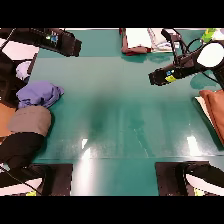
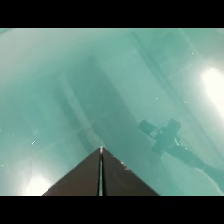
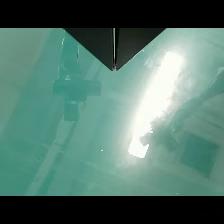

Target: Fold the shirts.

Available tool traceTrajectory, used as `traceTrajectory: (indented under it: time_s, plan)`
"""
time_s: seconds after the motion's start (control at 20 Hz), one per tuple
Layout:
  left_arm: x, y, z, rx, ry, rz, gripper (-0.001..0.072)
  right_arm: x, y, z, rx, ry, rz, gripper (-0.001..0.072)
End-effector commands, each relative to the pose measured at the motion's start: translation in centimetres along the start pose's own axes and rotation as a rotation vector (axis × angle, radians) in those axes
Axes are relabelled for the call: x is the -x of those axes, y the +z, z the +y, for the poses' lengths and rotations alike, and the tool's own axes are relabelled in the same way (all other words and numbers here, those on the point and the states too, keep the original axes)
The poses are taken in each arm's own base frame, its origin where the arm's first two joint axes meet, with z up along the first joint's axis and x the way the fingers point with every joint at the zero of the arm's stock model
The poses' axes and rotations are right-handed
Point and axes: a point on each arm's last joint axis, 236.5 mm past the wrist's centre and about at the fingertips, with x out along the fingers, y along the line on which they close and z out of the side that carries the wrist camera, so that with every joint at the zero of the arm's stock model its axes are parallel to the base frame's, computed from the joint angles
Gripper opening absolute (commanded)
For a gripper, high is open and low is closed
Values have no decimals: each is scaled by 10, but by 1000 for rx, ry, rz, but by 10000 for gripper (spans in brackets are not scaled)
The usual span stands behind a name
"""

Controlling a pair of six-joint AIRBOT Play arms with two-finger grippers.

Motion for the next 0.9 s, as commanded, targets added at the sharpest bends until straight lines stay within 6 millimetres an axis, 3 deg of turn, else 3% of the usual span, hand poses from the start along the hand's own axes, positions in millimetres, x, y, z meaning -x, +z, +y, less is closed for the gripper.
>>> traceTrajectory:
  time_s: [0.0,0.5,0.65,0.7,0.75,0.85]
  plan:
    - [0,0,0,0,0,-1,30,0,-1,1,0,4,4,23]
    - [0,0,0,0,0,-1,29,0,-1,2,-2,8,4,23]
    - [1,15,-3,10,-14,-63,29,0,-1,2,-2,8,4,23]
    - [1,16,2,-19,10,-70,30,0,-1,2,-1,7,3,23]
    - [2,15,21,-51,85,-60,34,0,-1,2,-1,7,4,23]
    - [9,2,80,-21,297,-6,482,0,-1,2,-1,7,4,23]
